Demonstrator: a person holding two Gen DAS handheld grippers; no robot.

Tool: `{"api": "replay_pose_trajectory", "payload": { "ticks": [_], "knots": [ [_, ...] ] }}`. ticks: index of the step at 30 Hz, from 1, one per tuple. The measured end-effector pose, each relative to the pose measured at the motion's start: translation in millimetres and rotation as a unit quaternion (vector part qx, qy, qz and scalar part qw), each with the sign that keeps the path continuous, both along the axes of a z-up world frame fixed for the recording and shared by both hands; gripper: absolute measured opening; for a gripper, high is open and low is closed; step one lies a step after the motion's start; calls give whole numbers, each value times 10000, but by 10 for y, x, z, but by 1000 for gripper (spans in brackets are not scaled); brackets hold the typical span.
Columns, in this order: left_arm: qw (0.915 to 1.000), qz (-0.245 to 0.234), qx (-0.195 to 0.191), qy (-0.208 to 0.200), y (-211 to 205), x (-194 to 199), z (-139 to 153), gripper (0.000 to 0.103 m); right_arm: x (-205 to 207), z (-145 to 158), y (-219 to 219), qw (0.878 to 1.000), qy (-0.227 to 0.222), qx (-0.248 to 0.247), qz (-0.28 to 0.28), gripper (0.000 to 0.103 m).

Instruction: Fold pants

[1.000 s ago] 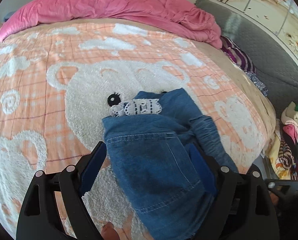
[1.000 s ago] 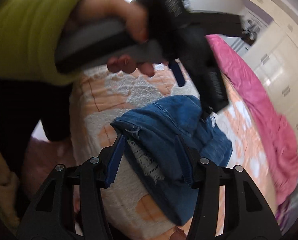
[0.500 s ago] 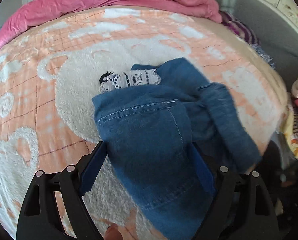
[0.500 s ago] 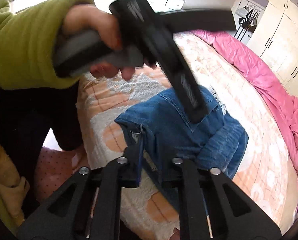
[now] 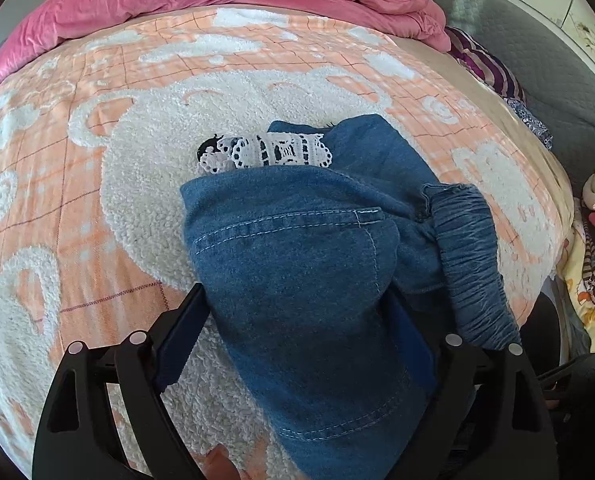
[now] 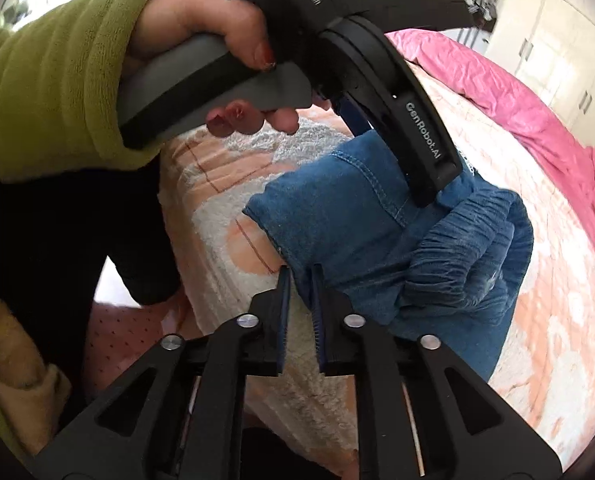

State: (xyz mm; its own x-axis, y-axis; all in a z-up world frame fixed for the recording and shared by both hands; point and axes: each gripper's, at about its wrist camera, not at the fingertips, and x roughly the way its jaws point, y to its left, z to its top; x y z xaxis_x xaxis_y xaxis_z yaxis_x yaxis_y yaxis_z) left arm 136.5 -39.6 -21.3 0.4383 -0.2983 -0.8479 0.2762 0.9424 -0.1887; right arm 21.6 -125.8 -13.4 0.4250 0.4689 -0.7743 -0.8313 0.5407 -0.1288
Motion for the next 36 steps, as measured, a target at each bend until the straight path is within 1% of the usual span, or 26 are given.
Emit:
{"api": "replay_pose_trajectory", "payload": {
  "ticks": [1,5,9,12,15,17,19,20,22,24,25,28,31,33,35,36],
  "knots": [
    [10000,-2,2,-5,3,-3,2,87,-8,33,-16,10000,38,69,-34,15],
    [10000,4,27,-21,0,-8,9,87,-59,186,-70,9993,147,330,-51,32],
    [9999,21,84,-105,-4,-47,55,87,-132,351,-100,9987,84,502,-55,37],
    [9996,-8,97,-281,-7,-115,163,86,-145,508,-158,9969,-14,774,-159,46],
    [9980,3,-74,-633,46,-207,374,86,-66,708,-333,9903,-56,1269,-570,56],
    [9963,156,-164,-828,124,-252,481,86,88,798,-511,9822,14,1544,-1070,60],
    [9950,411,-255,-870,230,-263,503,86,310,822,-697,9727,121,1610,-1665,61],
    [9950,496,-286,-817,265,-259,480,86,417,814,-771,9686,193,1603,-1890,61],
    [9952,685,-396,-578,347,-218,373,86,626,763,-937,9591,351,1578,-2324,61],
    [9947,811,-473,-426,390,-191,280,86,898,639,-1075,9461,633,1454,-2822,61],
    [9943,873,-484,-368,398,-192,233,86,1042,563,-1163,9376,878,1493,-3015,61],
    [9938,960,-513,-212,376,-215,105,86,1268,364,-1259,9242,1404,1699,-3118,61],
    [9937,980,-544,-96,347,-231,16,86,1406,167,-1241,9226,1622,1620,-3103,60],
    [9941,963,-501,-39,330,-208,-40,86,1509,7,-1202,9208,1882,1622,-3007,54],
    [9940,976,-495,-31,324,-187,-97,88,1579,-134,-1155,9166,2159,1627,-2945,53],
    [9938,992,-497,-39,317,-184,-112,89,1605,-185,-1134,9160,2172,1659,-2937,53]
  ]
}}
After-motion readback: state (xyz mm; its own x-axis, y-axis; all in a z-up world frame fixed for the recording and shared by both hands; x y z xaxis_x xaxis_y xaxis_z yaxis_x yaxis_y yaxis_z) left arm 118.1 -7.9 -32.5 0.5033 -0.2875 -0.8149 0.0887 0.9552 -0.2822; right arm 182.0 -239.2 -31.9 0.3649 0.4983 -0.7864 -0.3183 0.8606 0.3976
